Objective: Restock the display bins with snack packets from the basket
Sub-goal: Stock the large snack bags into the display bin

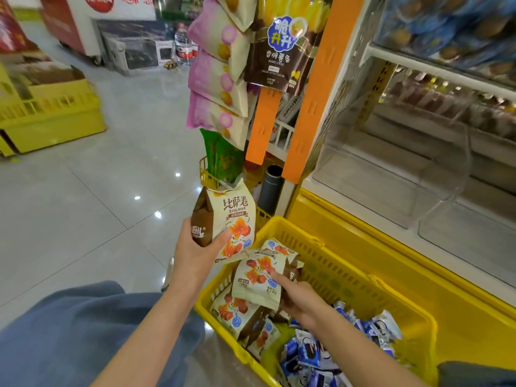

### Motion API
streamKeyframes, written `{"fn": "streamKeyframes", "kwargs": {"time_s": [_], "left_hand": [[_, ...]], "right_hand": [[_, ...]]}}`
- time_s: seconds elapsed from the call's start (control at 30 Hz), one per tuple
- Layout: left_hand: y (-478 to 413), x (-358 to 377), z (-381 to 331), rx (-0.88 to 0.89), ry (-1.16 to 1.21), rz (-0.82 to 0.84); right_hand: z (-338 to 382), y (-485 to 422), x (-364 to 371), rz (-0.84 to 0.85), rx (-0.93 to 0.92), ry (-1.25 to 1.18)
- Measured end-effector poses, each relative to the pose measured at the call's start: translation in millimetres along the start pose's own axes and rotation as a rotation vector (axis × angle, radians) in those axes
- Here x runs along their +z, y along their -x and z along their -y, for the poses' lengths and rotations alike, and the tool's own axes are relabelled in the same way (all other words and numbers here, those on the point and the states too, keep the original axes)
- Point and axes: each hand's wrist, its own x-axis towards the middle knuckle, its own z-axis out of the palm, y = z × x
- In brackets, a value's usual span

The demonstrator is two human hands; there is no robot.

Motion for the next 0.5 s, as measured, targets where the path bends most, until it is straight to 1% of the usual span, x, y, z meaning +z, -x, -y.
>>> {"fn": "streamKeyframes", "kwargs": {"time_s": [0.1, 0.17, 0.3, 0.4, 0.5], "left_hand": [[3, 4, 2, 0.032, -0.099, -0.038], [8, 13, 0, 0.042, -0.141, -0.033], [27, 44, -13, 0.052, -0.141, 0.052], [42, 71, -28, 0.067, -0.111, 0.141], [53, 91, -46, 0.113, -0.104, 0.176]], "right_hand": [[20, 28, -22, -0.034, -0.14, 0.057], [34, 47, -41, -0.069, -0.223, 0.055], [57, 80, -75, -0.099, -0.378, -0.009], [64, 101, -95, -0.061, -0.458, -0.049], [68, 118, -115, -0.017, -0.485, -0.004]]}}
